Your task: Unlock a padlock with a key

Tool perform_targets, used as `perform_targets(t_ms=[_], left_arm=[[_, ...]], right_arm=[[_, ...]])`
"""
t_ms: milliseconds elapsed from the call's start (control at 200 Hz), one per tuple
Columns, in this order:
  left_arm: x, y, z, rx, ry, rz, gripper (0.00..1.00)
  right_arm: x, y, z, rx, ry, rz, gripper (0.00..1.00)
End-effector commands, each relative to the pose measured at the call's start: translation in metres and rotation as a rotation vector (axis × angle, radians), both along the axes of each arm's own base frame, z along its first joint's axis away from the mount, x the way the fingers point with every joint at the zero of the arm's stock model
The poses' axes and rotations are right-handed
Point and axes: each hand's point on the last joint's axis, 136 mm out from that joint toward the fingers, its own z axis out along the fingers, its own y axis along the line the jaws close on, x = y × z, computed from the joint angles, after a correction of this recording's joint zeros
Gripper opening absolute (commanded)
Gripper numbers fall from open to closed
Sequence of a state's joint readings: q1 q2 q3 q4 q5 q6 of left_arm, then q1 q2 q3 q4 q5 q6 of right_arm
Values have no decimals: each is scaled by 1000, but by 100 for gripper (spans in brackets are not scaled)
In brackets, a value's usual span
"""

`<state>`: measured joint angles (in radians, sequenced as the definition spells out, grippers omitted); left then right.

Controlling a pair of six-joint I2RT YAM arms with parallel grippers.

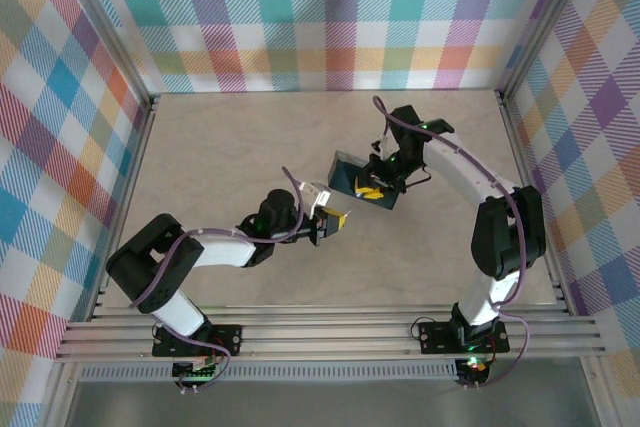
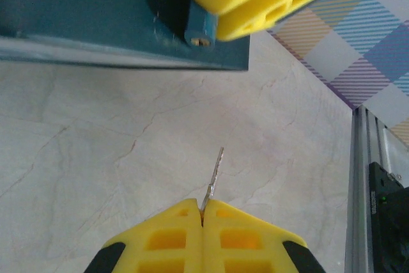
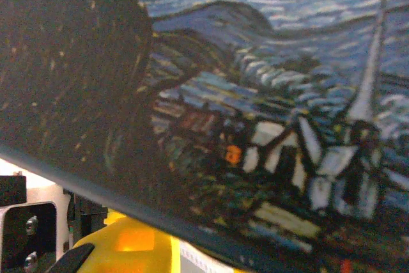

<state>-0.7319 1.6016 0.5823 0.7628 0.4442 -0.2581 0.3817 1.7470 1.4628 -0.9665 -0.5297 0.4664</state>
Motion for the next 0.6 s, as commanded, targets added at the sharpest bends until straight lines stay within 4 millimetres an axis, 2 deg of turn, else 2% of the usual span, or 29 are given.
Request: perform_targets(t_ms=[0, 275, 595], left_arm=[[3, -16, 24, -66, -47, -43, 0], [8, -21, 25, -73, -37, -43, 0], [12, -21, 16, -67, -21, -25, 0]], right_arm=[[-2, 6, 5, 46, 3, 23, 0], [-8, 6, -6, 54, 38, 12, 0], [-9, 5, -8, 49, 46, 14, 0]])
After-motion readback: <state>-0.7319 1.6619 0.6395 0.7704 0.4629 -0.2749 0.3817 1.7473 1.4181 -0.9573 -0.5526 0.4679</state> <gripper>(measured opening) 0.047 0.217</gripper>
